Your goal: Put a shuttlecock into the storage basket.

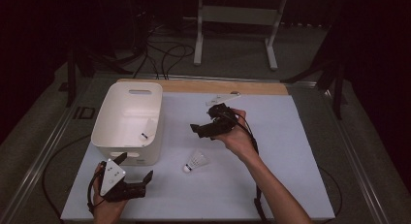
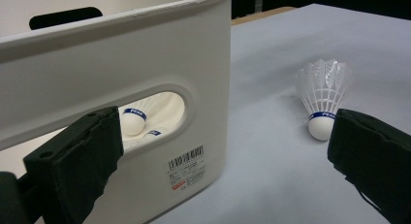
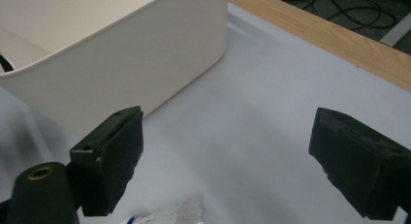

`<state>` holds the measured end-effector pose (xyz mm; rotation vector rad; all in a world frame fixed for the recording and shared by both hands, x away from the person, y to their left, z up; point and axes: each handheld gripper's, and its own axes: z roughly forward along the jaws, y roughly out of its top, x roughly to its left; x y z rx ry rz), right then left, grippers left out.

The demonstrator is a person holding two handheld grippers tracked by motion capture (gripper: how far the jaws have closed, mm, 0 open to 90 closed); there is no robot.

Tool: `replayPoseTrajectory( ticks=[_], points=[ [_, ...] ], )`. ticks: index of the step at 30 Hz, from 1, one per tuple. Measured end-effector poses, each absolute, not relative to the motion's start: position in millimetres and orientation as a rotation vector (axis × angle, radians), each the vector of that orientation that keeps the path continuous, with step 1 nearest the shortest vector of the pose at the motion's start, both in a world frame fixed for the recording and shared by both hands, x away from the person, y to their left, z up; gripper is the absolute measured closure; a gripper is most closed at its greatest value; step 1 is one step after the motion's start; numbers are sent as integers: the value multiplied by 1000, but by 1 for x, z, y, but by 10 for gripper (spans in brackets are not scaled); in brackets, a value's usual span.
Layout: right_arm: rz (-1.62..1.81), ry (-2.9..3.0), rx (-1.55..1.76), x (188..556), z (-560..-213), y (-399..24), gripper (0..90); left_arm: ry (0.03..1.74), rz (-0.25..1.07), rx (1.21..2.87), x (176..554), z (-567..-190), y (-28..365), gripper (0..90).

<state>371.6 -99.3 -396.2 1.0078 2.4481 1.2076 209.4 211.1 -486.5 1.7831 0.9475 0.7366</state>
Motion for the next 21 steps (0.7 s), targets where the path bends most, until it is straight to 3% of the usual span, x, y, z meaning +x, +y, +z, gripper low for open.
replayPoseTrajectory(
  ticks=[21],
  points=[
    [1185, 2484, 1019, 365, -409, -102, 146, 948, 735, 1783, 209, -487, 211, 2]
  ],
)
